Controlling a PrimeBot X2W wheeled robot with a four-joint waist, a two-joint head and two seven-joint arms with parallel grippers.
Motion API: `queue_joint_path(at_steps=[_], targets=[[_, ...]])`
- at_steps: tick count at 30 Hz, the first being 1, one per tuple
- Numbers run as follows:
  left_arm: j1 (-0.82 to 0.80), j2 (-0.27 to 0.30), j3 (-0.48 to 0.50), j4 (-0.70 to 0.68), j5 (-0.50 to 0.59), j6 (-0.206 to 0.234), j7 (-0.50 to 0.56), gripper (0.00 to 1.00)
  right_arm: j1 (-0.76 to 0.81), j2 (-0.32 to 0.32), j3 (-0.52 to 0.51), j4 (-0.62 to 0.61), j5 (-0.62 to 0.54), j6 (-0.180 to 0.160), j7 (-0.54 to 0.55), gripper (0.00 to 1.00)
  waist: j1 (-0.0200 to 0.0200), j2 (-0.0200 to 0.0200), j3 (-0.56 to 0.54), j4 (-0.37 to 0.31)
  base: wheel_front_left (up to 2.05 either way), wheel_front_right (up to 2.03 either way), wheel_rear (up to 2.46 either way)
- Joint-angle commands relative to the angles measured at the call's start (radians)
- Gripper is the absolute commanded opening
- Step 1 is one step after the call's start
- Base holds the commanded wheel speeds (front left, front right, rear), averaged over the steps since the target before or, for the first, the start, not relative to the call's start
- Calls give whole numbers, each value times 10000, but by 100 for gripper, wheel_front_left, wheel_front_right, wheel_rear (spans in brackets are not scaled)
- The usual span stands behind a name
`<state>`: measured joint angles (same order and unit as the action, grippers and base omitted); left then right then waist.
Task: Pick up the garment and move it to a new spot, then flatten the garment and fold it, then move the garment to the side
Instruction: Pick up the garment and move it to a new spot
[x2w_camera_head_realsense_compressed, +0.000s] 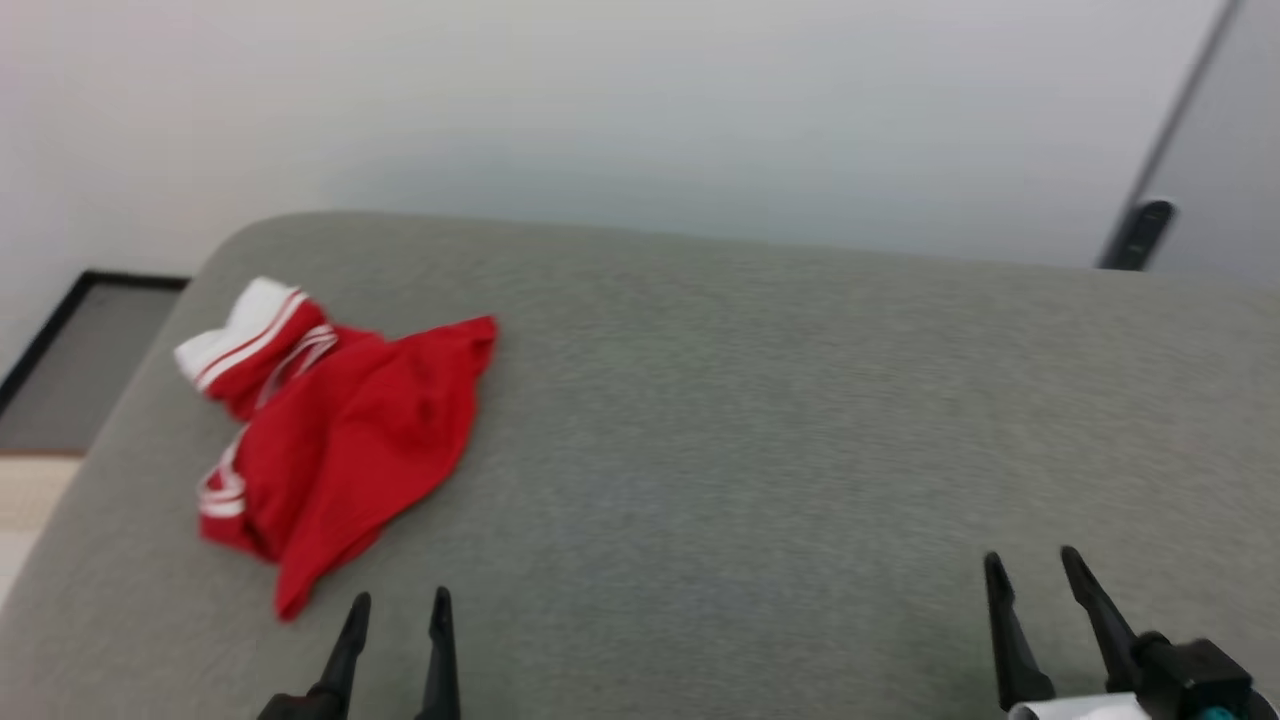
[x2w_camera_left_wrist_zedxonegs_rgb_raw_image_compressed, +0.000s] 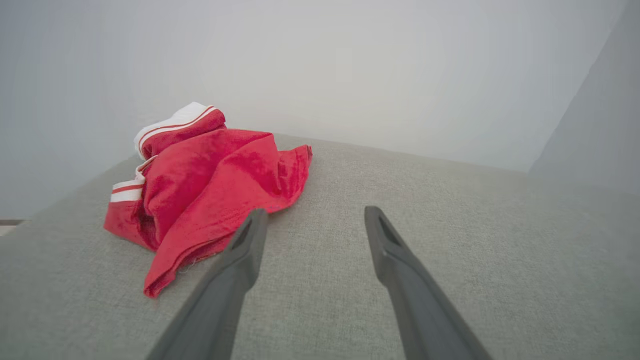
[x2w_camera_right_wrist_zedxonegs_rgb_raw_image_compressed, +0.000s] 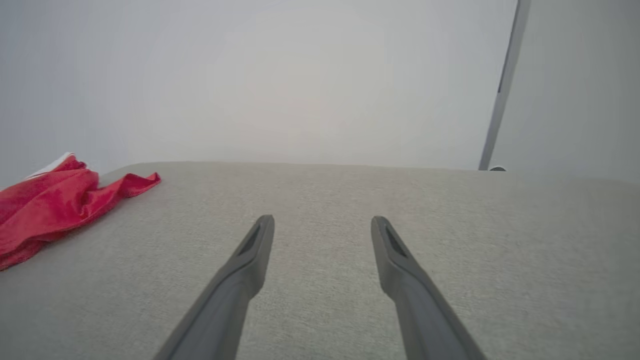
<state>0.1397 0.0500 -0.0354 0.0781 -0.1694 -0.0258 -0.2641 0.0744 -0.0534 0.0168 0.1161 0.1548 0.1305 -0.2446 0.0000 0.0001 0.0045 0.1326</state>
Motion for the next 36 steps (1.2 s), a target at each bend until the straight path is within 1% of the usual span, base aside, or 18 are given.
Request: queue_joint_path(at_steps=[1, 11, 12, 17, 21, 26, 32, 34, 36], targets=[[-91, 9, -19, -3, -7, 93, -6, 100, -173, -27, 139, -61, -132, 4, 56, 100, 0, -1, 263, 1049, 0, 0, 0], [-154, 8, -521, 87, -401, 449, -6, 100, -836, -466, 1104, -53, -140, 2, 394, 100, 0, -1, 694, 3614, 0, 0, 0], [-101, 8, -496, 55, -436, 540, -6, 100, -919, -489, 1283, -44, -116, 2, 431, 100, 0, -1, 718, 3807, 0, 0, 0], [308, -1, -206, -512, -853, 1187, -6, 100, -1757, -815, 2551, 272, 93, -1, 672, 100, 0, -1, 988, 4067, 0, 0, 0], [710, 2, -156, -1054, -1185, 1708, -6, 100, -2593, -1068, 3566, 715, 517, -1, 704, 100, 0, -1, 1120, 4161, -5, -5, -5], [1014, 4, -442, -1376, -1401, 2116, -6, 100, -3087, -1408, 4100, 1164, 1025, -1, 436, 100, 0, -1, 1085, 4141, -27, -27, -27], [1040, 5, -778, -1554, -1559, 2343, -6, 100, -3058, -1642, 4259, 1279, 1297, -1, 236, 100, 0, -1, 1058, 4096, -10, -10, -10], [965, 5, -804, -1572, -1597, 2322, -6, 100, -3033, -1671, 4267, 1269, 1323, -1, 216, 100, 0, -1, 1065, 4088, 0, 0, 0], [715, 5, -837, -1565, -1638, 2134, -6, 100, -2978, -1706, 4178, 1252, 1329, -1, 188, 100, 0, -1, 1067, 4062, 0, 0, 0]])
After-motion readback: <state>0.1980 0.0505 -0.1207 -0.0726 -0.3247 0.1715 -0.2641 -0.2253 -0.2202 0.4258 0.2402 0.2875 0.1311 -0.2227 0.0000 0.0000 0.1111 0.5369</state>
